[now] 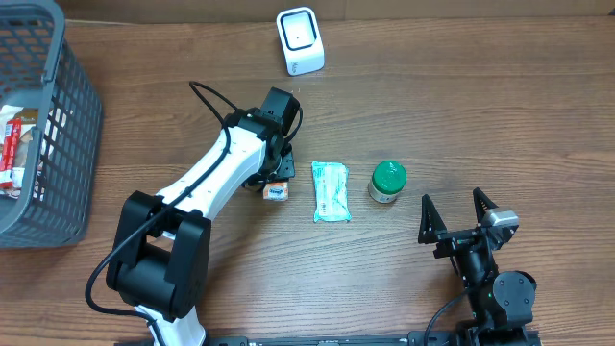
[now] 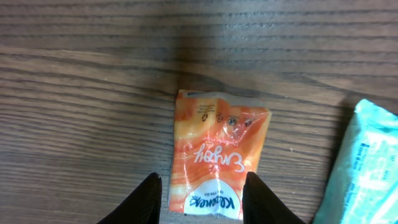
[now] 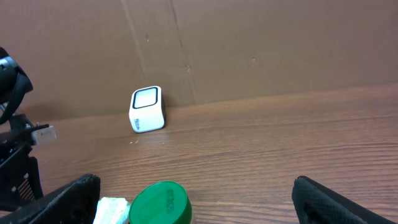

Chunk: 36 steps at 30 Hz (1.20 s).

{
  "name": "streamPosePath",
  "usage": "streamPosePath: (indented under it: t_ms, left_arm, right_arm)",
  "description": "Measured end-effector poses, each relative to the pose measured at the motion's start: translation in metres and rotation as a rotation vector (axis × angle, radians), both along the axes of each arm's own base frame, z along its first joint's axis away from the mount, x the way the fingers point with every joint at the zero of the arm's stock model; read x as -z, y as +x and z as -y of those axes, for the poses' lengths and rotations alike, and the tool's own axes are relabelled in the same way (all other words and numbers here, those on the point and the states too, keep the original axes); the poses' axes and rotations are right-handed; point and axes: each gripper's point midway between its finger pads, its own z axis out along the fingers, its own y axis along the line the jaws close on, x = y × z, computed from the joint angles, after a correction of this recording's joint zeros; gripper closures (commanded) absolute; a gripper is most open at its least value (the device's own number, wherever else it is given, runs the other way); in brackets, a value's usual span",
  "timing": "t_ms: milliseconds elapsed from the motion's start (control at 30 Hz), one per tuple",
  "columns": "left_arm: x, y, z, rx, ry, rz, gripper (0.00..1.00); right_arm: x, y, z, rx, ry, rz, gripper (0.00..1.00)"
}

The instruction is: Scan the item barcode

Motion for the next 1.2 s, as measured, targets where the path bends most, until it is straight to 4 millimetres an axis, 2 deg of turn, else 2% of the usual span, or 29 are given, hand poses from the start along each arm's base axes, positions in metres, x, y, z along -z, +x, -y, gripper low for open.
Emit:
streamPosePath:
  t_ms: [433, 500, 667, 767, 933, 1200]
  left_arm:
    - [0.020, -0.006, -0.003, 0.025, 0.003, 0.002, 0.70]
    - [0.021, -0.006, -0.003, 0.026, 0.002, 0.004, 0.76]
    - [0.021, -0.011, -0.005, 0.074, 0.018, -0.018, 0.76]
    - [0.016, -0.016, -0.007, 0.098, 0.034, -0.050, 0.75]
    - [-0.004, 0.001, 0.001, 0.114, 0.014, -0.002, 0.70]
    - [-0.005, 0.005, 0.007, 0.124, -0.016, 0.013, 0.69]
  right_arm:
    - [0.000, 0.000, 0.000, 0.000, 0.000, 0.000, 0.00]
    - [0.000, 0.000, 0.000, 0.000, 0.000, 0.000, 0.00]
    - [0.000, 0.000, 0.000, -0.001, 0.000, 0.000, 0.00]
    - [0.000, 0.000, 0.000, -0.001, 0.000, 0.000, 0.00]
    - [0.000, 0.000, 0.000, -0.001, 0.000, 0.001, 0.00]
    - [0.000, 0.000, 0.000, -0.001, 0.000, 0.000, 0.00]
